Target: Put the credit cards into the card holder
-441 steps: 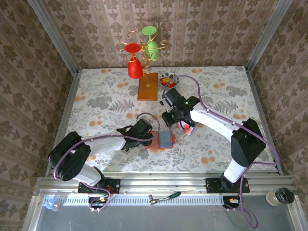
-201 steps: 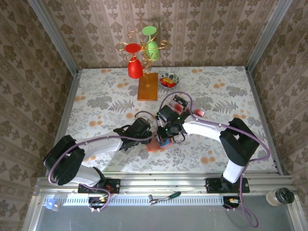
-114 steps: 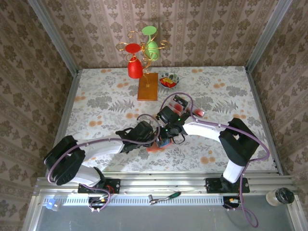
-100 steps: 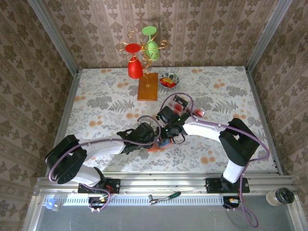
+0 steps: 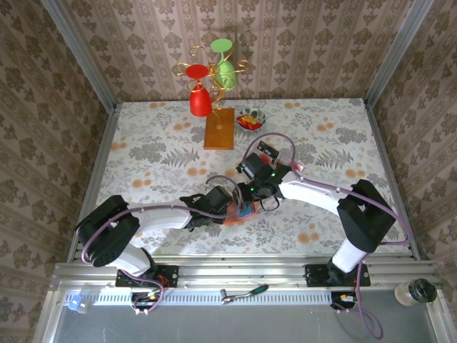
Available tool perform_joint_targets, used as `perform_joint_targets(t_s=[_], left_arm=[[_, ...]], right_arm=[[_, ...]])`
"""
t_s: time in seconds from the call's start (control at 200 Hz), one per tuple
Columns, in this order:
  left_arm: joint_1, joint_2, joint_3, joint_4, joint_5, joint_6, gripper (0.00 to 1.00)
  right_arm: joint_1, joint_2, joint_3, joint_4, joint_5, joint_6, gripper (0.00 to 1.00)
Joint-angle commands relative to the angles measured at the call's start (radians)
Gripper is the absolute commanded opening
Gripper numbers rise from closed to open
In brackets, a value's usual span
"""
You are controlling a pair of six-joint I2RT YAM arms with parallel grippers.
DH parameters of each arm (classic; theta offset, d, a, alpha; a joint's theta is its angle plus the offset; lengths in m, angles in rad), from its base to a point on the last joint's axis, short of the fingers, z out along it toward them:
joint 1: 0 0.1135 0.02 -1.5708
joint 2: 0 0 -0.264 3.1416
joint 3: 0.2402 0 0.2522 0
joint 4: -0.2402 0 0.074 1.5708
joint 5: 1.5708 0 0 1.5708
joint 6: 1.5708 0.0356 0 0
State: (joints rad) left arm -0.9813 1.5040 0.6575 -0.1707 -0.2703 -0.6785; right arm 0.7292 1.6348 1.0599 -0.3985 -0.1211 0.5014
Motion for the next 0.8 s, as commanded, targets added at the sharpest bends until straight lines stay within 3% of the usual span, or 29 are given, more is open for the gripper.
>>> perform_joint_targets(t_s=[0.0,0.28,0.585,0.795], left_arm=[[0.001,0.026,0.015,-0.039,-0.03,0.011,0.45],[0.016,0.033,0.029,-0.045,-0.022,0.039,0.45],[0.017,0.018,0.02,-0.061,-0.021,0.041,0.45],[0.017,0.007,0.019,-0.071,-0.026,0.04,0.45]], right_arm=[[-0.045,-0.047,-0.055,-0.026,0.041,-0.005,0.0],[-0.09,-0.106,-0.194,0.03,0.039,0.027,0.0],[-0.087,-0.223,-0.204,0.069,-0.023,0.079,0.0],[-0.058,-0.236,-0.228,0.206,-0.077,0.14,0.0]])
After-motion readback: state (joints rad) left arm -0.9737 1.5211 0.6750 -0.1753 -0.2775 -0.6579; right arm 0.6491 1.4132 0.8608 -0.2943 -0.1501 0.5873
